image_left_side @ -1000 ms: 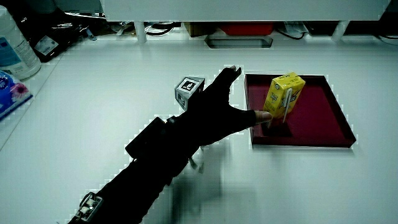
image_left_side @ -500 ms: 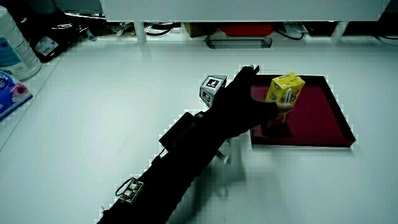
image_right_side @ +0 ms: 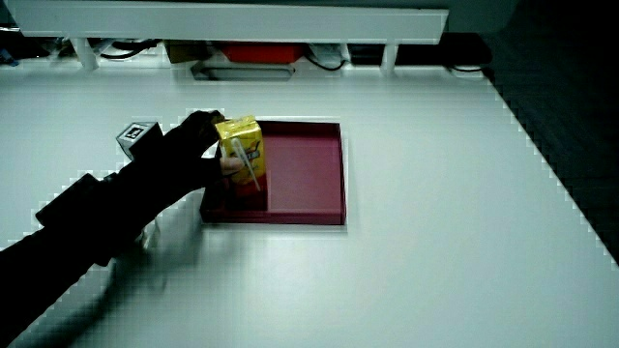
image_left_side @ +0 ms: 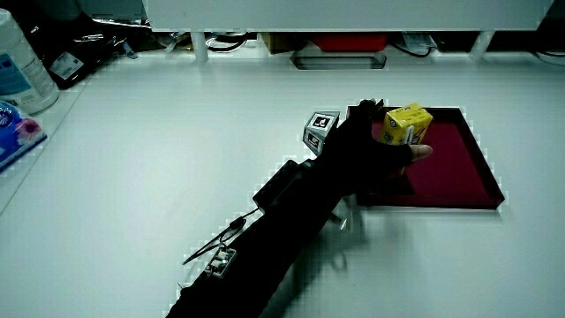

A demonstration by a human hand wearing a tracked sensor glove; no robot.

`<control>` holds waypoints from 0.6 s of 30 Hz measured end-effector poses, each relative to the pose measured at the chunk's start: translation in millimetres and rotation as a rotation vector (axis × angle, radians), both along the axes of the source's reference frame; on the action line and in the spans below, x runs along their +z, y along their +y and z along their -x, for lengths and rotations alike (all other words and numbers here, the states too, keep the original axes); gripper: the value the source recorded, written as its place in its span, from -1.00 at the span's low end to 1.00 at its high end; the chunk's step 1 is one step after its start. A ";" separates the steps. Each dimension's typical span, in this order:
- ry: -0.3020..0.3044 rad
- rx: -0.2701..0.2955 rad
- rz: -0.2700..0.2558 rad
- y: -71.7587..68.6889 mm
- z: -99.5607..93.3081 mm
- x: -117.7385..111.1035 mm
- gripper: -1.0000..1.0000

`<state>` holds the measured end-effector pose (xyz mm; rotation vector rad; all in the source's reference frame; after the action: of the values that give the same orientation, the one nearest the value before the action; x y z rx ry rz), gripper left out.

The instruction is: Pick ice redtea

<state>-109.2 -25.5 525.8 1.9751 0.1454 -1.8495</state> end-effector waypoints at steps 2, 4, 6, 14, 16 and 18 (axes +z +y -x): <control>-0.013 -0.012 0.000 -0.3 0.7 0.8 0.12; -0.023 -0.029 -0.019 -0.2 1.2 1.4 0.19; -0.042 -0.037 -0.027 -0.5 1.6 1.4 0.27; -0.088 -0.081 -0.024 0.4 5.6 1.5 0.58; -0.098 -0.093 -0.034 0.9 6.0 3.3 0.65; -0.103 -0.085 -0.034 1.0 5.2 0.6 0.73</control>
<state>-114.4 -24.4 526.3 2.1246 0.0631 -1.8035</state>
